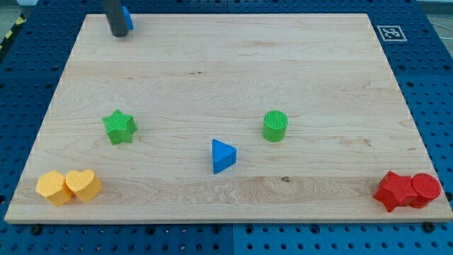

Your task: Place the robot arm to the bottom of the blue triangle

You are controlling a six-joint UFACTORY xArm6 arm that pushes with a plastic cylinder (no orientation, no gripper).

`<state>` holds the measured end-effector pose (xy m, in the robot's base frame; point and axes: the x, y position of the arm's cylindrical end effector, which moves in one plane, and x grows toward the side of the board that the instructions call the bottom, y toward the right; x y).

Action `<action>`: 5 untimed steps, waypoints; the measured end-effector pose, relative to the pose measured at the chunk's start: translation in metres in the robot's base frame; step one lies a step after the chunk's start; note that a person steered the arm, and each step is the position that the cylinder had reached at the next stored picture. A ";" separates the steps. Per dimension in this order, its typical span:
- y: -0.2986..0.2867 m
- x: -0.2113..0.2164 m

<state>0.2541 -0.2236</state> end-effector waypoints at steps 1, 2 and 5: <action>-0.006 0.013; 0.027 0.050; 0.156 0.197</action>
<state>0.4515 -0.0672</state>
